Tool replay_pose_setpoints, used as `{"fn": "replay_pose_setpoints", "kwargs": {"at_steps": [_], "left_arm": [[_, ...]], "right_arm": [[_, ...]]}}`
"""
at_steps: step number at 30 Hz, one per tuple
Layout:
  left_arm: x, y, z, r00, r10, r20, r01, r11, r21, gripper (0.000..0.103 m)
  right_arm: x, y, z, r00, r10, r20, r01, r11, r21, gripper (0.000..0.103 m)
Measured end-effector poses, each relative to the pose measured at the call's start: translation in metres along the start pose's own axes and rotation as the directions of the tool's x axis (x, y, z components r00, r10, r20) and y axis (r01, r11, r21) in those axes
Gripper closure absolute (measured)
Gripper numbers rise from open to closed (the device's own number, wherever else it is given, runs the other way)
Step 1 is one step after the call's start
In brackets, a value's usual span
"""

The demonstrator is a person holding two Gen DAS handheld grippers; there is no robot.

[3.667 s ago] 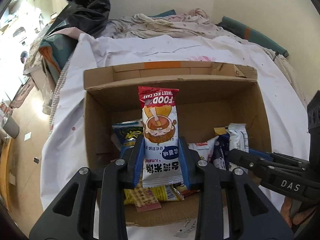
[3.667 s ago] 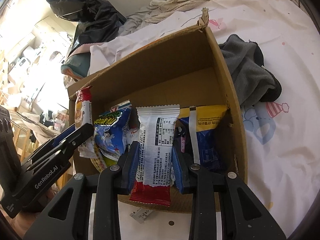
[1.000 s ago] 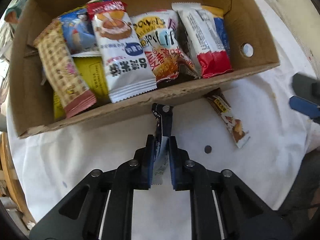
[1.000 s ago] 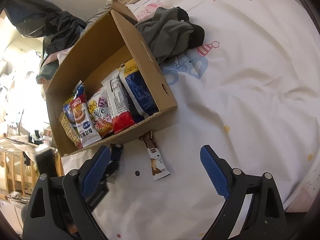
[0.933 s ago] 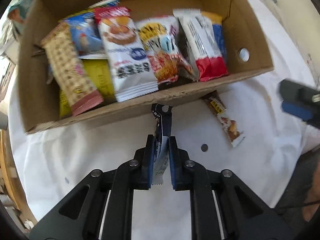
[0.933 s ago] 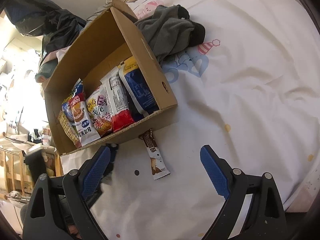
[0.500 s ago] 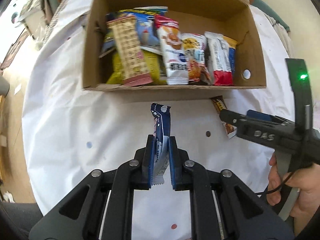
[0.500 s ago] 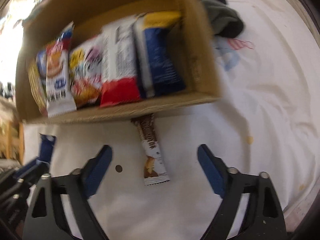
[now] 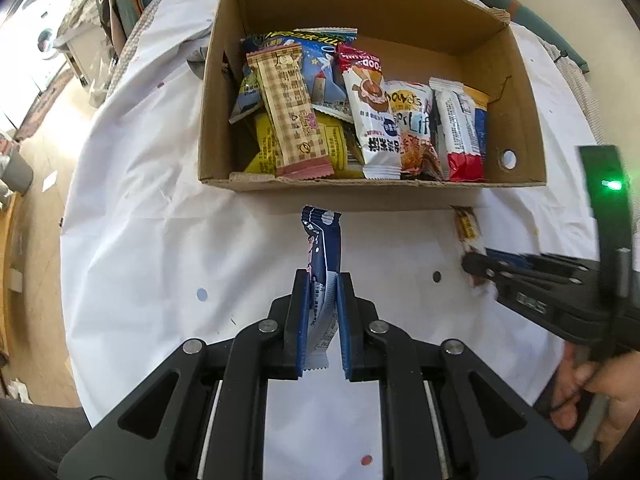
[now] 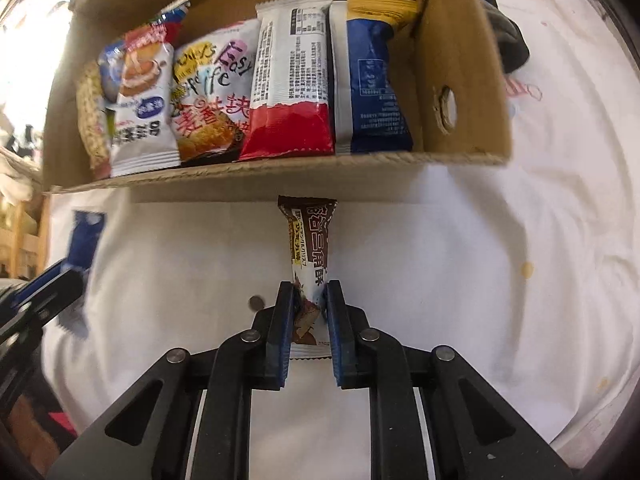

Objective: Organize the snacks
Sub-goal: 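Carry both bars into the box and open both tools to release them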

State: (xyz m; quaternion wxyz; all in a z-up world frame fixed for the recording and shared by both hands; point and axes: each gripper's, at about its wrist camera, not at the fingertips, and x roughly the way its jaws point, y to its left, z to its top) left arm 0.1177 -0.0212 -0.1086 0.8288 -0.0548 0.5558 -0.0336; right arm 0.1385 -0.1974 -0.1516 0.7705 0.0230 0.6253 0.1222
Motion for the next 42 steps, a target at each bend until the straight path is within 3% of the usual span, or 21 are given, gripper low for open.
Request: {"fn": "replay_pose_setpoints", "kwargs": {"at_steps": [8,12,13,14,17,20,22,24,28,35,42], "left_arm": [[-0.004,-0.001,-0.003,0.999,0.019,0.033,-0.020,1.000,0.015,0.093],[-0.024,0.004,-0.003,0.999,-0.005,0.050,0.006,1.000,-0.029,0.093],[-0.033,0.006,0.000,0.997,-0.045,0.055,0.048,0.998,-0.049,0.093],[-0.045,0.009,0.006,0.994,-0.077,0.076,0.082,0.995,-0.063,0.093],[-0.087,0.012,0.021,0.977,-0.069,0.199,0.081,0.996,-0.050,0.093],[-0.122,0.016,0.035,0.949,-0.054,0.311,0.069,0.997,-0.038,0.093],[-0.133,0.019,0.044,0.935,-0.054,0.351,0.074,0.996,-0.046,0.093],[-0.140,0.023,0.054,0.920,-0.050,0.388,0.075,0.996,-0.050,0.093],[-0.132,0.028,0.071,0.922,-0.049,0.384,0.083,0.994,-0.073,0.093],[-0.103,0.015,0.090,0.933,-0.053,0.357,0.075,0.996,-0.049,0.093],[-0.058,0.006,0.094,0.950,-0.042,0.310,0.051,0.998,-0.021,0.093]], "right_arm": [[-0.040,0.006,-0.012,0.991,0.117,0.060,-0.116,0.993,-0.031,0.086],[-0.070,0.012,-0.015,0.961,0.249,0.121,-0.244,0.968,-0.062,0.086],[-0.082,0.012,-0.018,0.946,0.287,0.152,-0.280,0.958,-0.069,0.086],[-0.099,0.010,-0.018,0.916,0.346,0.204,-0.337,0.938,-0.079,0.086],[-0.138,0.001,-0.021,0.839,0.422,0.343,-0.409,0.905,-0.112,0.086],[-0.159,-0.010,-0.017,0.771,0.431,0.469,-0.442,0.892,-0.093,0.086],[-0.171,-0.022,-0.014,0.710,0.446,0.544,-0.487,0.870,-0.077,0.086],[-0.180,-0.029,-0.008,0.681,0.429,0.593,-0.487,0.870,-0.070,0.086],[-0.179,-0.040,0.013,0.689,0.393,0.609,-0.473,0.880,-0.032,0.086],[-0.147,-0.048,0.041,0.789,0.292,0.541,-0.387,0.920,0.067,0.086],[-0.109,-0.039,0.049,0.874,0.202,0.442,-0.259,0.963,0.073,0.086]]}}
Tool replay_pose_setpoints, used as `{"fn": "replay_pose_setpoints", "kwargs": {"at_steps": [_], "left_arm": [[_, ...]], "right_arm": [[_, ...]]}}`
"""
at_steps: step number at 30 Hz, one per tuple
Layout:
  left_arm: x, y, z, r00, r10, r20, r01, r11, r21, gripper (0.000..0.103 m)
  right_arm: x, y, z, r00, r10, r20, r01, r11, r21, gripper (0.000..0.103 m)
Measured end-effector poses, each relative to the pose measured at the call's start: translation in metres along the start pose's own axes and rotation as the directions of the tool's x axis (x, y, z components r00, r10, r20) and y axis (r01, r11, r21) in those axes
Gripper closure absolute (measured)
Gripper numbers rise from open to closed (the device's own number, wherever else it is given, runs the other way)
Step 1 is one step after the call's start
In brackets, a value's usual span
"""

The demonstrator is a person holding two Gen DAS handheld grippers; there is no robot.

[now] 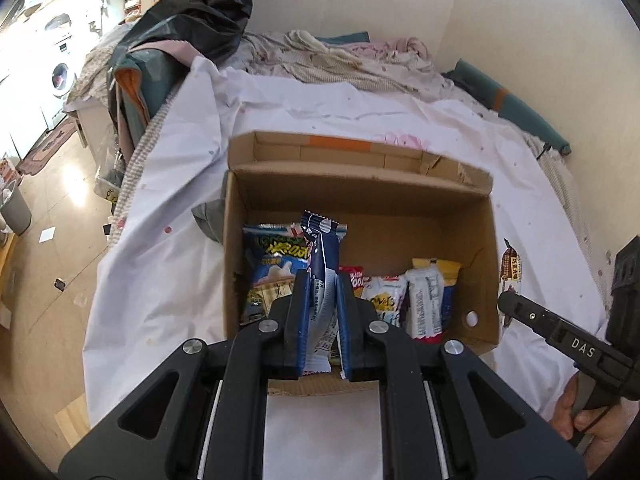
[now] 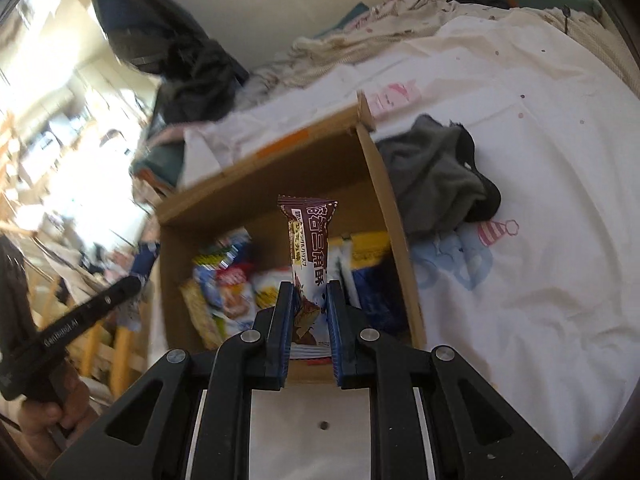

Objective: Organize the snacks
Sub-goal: 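Carry both bars into the box and open both tools to release them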

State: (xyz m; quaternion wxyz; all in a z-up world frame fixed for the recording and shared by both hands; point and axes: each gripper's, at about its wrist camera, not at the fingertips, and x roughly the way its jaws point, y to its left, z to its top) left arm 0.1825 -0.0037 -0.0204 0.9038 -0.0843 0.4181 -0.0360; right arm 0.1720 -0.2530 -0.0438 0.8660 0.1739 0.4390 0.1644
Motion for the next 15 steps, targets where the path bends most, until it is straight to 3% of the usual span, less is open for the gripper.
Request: {"fn": "replay_pose_setpoints", "kwargs": {"at_steps": [6,15], "left_arm": [[0.026,-0.005,-0.011,0.999,0.008,-0.050,-0.008,1.000,0.001,0.093],[0.036,-0.011,-0.014,0.997,0.023,-0.070,-0.020,0.999,0.037,0.093]], "right_arm": [[0.025,0.001,-0.009,0.993,-0.090,-0.075,0.086,0.995,-0.052,0.086],[0.042,-0.001,-0.014,0.981,-0.129,-0.143,0.124,0.991,-0.048,0.086]]}}
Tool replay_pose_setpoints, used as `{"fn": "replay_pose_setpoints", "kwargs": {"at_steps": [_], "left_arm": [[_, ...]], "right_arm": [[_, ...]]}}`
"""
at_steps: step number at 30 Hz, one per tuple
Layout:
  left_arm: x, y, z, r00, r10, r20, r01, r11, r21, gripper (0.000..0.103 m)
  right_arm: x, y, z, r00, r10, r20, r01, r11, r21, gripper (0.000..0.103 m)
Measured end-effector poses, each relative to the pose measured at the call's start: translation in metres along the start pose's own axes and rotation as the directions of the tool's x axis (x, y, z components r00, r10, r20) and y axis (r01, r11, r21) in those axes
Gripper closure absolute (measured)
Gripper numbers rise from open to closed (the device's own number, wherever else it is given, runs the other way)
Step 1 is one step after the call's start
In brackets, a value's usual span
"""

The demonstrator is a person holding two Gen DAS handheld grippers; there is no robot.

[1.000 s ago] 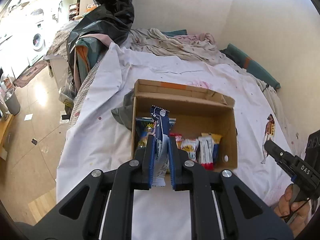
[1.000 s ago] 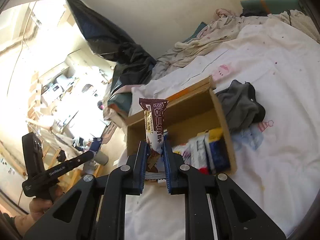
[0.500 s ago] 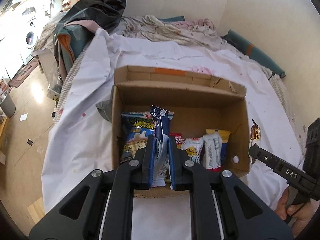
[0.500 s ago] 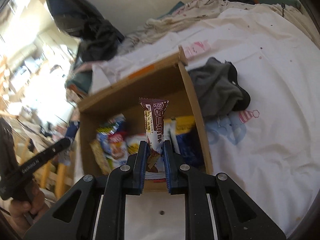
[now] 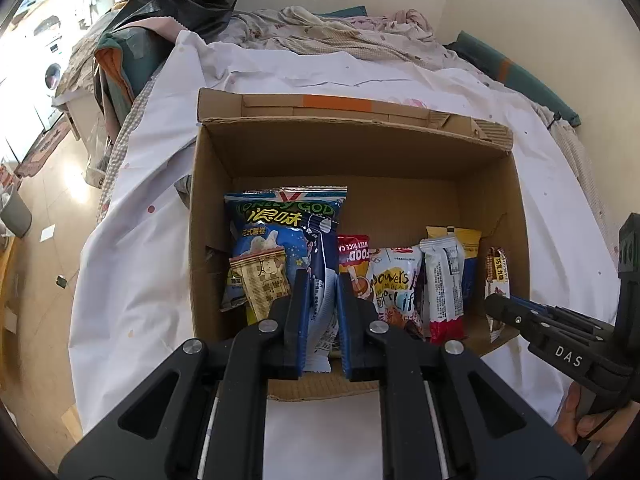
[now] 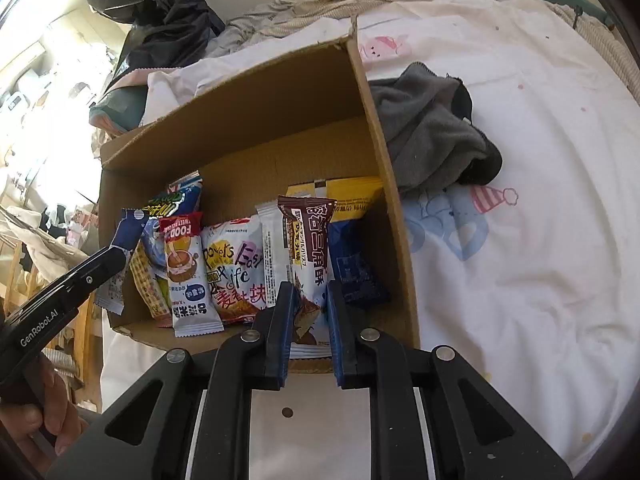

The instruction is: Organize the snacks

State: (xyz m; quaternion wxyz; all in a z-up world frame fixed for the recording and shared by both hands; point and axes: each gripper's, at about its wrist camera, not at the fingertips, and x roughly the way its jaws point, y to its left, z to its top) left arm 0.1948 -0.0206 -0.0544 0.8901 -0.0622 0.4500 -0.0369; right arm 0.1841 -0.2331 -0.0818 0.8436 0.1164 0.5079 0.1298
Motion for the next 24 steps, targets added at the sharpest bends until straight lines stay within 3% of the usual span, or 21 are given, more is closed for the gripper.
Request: {"fn": "replay_pose_setpoints", "kwargs": {"at_steps": [12,14,16,19,21,23,24], "left_arm": [[-0.001,0.003,-0.005,1.000,0.027,0.002,-0.027,1.000,0.002,0.092],[-0.003,0.003,-0.006,0.999,0.046,0.013,-0.046,0.999,0.014,0.083],[-0.006,0.004,-0.008,0.998,0.054,0.021,-0.054,0.998,0.013,0.050],[-0.016,0.007,-0.010,0.997,0.053,0.056,-0.053,0.999,-0.006,0.033],[-0.023,0.007,-0.009,0.996,0.053,0.074,-0.053,0.999,-0.002,0.029],[-0.029,0.007,-0.010,0.994,0.062,0.090,-0.063,0.998,0.009,0.029],[-0.034,0.008,-0.011,0.992,0.064,0.104,-0.065,0.998,0.013,0.029]], "right_arm": [[-0.001,0.003,0.001,1.000,-0.005,0.009,0.005,1.000,-0.007,0.082],[-0.002,0.003,0.002,1.000,0.002,0.010,-0.002,1.000,-0.003,0.082],[-0.004,0.004,0.002,1.000,0.007,0.017,-0.007,1.000,-0.002,0.082],[-0.008,0.007,0.003,0.999,0.005,0.035,-0.005,1.000,-0.015,0.082],[-0.011,0.011,0.003,0.999,-0.016,0.048,0.017,1.000,-0.026,0.081],[-0.014,0.016,0.002,0.998,-0.031,0.060,0.034,0.998,-0.046,0.065],[-0.015,0.019,0.001,0.997,-0.030,0.066,0.034,0.998,-0.059,0.030]]}}
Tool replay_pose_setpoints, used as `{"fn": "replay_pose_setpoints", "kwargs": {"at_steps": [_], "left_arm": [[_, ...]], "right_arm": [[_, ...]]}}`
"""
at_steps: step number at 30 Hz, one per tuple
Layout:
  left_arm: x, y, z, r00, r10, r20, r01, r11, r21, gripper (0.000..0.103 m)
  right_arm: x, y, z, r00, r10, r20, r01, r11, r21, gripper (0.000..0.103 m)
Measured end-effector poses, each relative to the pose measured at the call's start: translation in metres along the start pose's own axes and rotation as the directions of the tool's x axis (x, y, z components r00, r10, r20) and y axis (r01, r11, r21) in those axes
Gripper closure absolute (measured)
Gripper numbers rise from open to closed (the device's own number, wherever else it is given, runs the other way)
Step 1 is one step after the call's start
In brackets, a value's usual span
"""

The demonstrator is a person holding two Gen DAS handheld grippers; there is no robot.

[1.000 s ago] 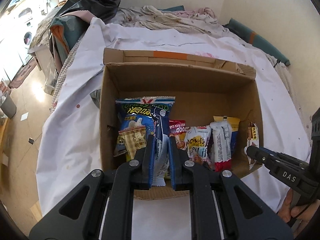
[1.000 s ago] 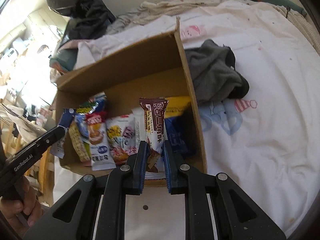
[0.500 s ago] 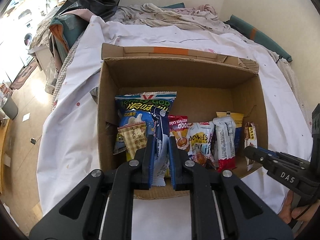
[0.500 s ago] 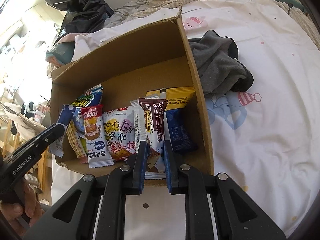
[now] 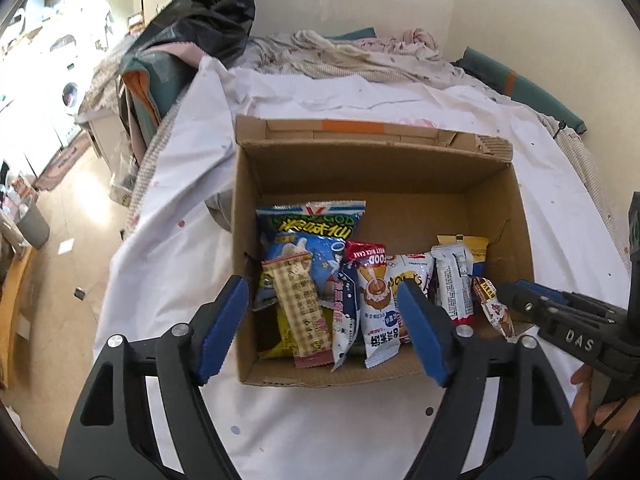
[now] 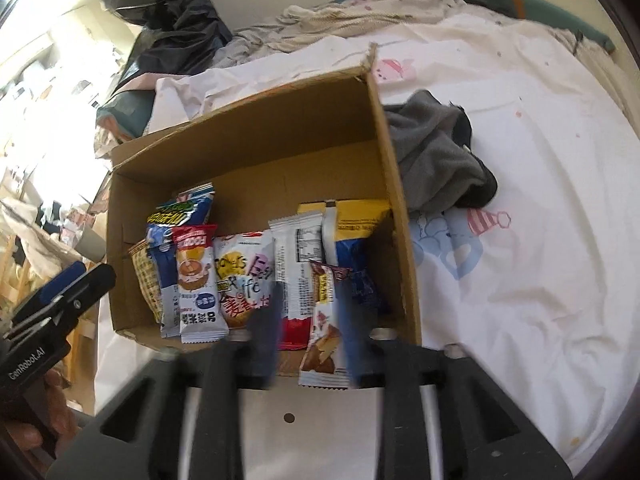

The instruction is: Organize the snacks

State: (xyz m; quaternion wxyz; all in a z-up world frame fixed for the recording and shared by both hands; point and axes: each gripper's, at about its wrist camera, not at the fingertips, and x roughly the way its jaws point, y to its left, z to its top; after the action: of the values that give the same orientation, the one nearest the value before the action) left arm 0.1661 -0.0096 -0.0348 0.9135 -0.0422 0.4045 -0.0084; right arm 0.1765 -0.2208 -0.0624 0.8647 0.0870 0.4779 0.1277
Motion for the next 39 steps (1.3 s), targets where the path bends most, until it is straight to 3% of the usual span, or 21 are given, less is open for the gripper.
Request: {"fn": "replay_pose_setpoints", "kwargs": {"at_steps": [1,2,14,20,22,28,34,39], "left_arm": [[-0.003,0.001,0.000,1.000,0.003,0.010,-0.003,1.000,0.002,0.029],[-0.007,0.003,0.000,1.000,0.009,0.018,-0.009,1.000,0.002,0.029],[-0.052,0.019,-0.016,0.997,0.053,0.064,-0.051,0.998,-0.026,0.029],[-0.073,0.023,-0.037,0.995,0.074,0.064,-0.073,0.997,-0.017,0.028],[-0.081,0.025,-0.046,0.994,0.084,0.067,-0.083,0.996,-0.020,0.018],[-0.090,0.033,-0.069,0.998,0.051,0.042,-0.048,0.996,-0.069,0.002],[-0.091,0.025,-0.077,0.994,0.088,0.058,-0.086,0.996,-0.033,0.002],[-0.090,0.025,-0.075,0.994,0.077,0.073,-0.074,0.996,-0.049,0.002]], "right_arm": [[-0.002,0.002,-0.001,1.000,0.000,0.012,0.000,1.000,-0.007,0.006],[-0.006,0.004,-0.002,0.999,0.000,0.037,0.000,1.000,-0.013,0.005],[-0.078,0.021,-0.025,0.976,0.047,0.212,-0.034,0.997,-0.063,0.005],[-0.092,0.011,-0.046,0.979,0.073,0.191,-0.073,0.997,-0.006,0.003],[-0.096,0.009,-0.055,0.978,0.071,0.196,-0.074,0.997,0.010,0.003],[-0.103,0.013,-0.079,0.981,0.006,0.194,-0.010,1.000,0.020,0.003],[-0.103,0.037,-0.087,0.970,-0.059,0.235,0.077,0.995,-0.069,0.003],[-0.100,0.053,-0.092,0.959,-0.074,0.272,0.111,0.986,-0.126,0.003]]}}
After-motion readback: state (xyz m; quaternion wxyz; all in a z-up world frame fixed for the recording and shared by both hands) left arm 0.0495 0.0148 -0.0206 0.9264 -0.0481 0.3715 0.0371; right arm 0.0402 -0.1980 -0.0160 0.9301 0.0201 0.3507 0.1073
